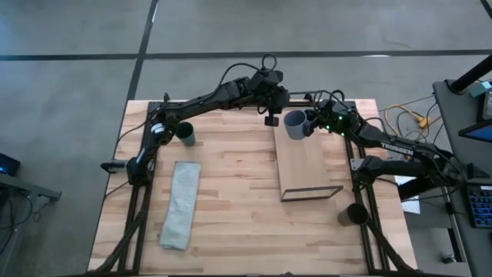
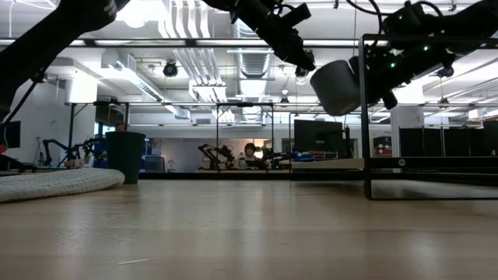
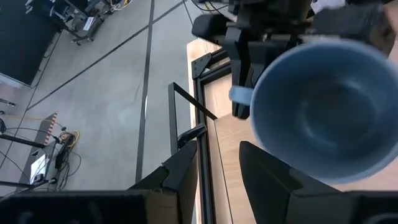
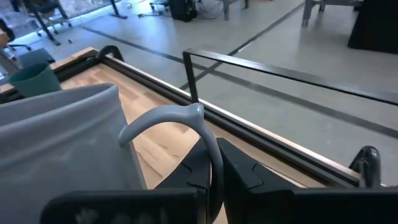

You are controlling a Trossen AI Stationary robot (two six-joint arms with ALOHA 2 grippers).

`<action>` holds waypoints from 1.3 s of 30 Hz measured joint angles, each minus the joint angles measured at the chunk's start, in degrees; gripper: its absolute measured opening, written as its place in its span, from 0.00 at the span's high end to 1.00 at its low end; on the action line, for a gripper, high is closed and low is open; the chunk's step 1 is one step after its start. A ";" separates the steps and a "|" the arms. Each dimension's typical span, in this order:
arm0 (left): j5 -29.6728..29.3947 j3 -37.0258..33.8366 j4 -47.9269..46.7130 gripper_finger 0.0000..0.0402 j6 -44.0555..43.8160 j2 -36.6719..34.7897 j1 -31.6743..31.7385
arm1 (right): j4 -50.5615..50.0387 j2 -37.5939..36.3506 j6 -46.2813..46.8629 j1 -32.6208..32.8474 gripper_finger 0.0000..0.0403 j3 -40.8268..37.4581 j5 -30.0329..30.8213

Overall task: Stack small to large cups/mugs on shelf
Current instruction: Put the gray mug on the shelf

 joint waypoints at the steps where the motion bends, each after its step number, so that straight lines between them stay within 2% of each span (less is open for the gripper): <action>1: 0.01 0.00 0.01 0.74 -0.01 0.00 -0.04 | 0.79 0.66 0.00 0.00 0.97 -0.24 0.50; 6: 0.04 -0.11 0.00 0.74 -0.08 0.00 -0.04 | 1.50 4.59 0.00 -0.02 0.97 -0.49 5.82; 13: 0.06 -0.81 -0.09 0.74 -0.11 0.00 -0.04 | 7.32 11.41 0.01 -0.09 0.97 -0.57 7.03; 19: 0.06 -0.81 -0.05 0.74 -0.11 0.00 0.01 | 10.40 16.09 3.76 -0.13 0.97 -0.63 15.13; 24: 0.04 -0.81 -0.02 0.74 -0.10 0.00 0.01 | 12.71 19.48 6.04 -0.11 0.97 -0.93 15.87; 29: -0.01 -0.81 0.00 0.74 -0.09 0.00 0.01 | 17.87 22.22 9.71 -0.14 0.97 -2.03 19.68; 39: -0.05 -0.81 0.00 0.74 -0.07 0.00 0.01 | 21.30 22.16 9.57 -0.13 0.97 -5.40 19.80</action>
